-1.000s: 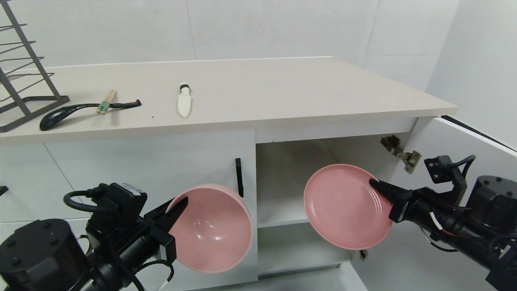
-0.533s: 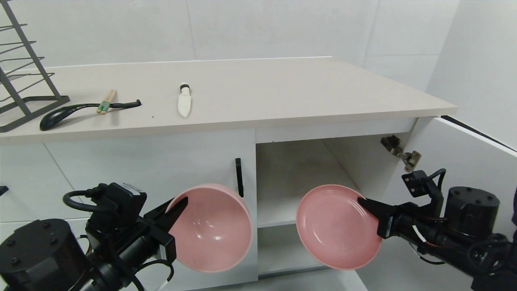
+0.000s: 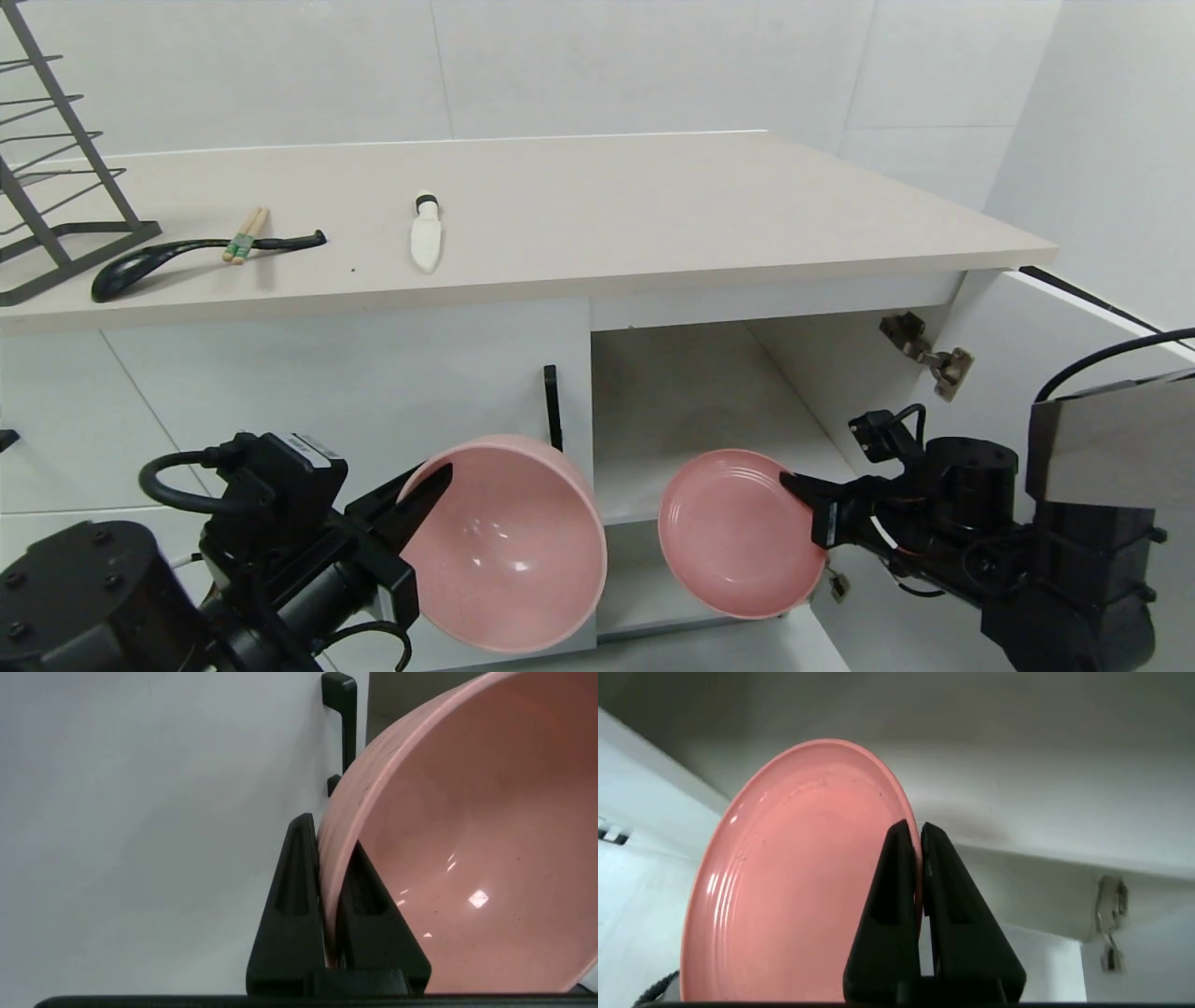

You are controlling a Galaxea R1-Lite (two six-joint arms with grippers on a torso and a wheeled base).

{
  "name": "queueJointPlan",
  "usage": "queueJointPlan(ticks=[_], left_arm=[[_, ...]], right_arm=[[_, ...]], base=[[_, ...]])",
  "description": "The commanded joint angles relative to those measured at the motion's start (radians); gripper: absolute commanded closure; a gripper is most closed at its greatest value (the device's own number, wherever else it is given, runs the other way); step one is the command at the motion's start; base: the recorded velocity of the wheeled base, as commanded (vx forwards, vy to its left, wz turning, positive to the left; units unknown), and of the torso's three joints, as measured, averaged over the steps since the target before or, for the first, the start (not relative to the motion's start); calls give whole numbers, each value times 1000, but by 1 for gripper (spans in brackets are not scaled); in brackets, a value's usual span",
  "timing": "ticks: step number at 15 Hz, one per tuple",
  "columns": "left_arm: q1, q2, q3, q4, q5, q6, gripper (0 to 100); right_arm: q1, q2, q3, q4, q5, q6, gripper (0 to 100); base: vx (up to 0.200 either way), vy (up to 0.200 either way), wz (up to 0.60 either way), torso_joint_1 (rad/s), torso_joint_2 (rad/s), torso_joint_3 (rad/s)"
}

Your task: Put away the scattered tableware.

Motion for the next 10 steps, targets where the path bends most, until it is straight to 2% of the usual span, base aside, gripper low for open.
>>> queueJointPlan(ticks=[1,7,9,10], left_arm=[[-6,-2,0,-1,1,0,100],[-9,-2,0,-1,1,0,100],[-9,-14,0,-1,1,0,100],[-21,-25,0,-1,1,0,100]], right_arm=[[6,75,-64,-1,-1,1,100],[9,154,-229,-1,-1,17,100],[12,184,-266,-1,-1,16,100],[14,191,-277,-1,-1,16,100]], base=[[0,0,0,0,0,0],[0,0,0,0,0,0],[200,0,0,5,2,2],[0,0,0,0,0,0]])
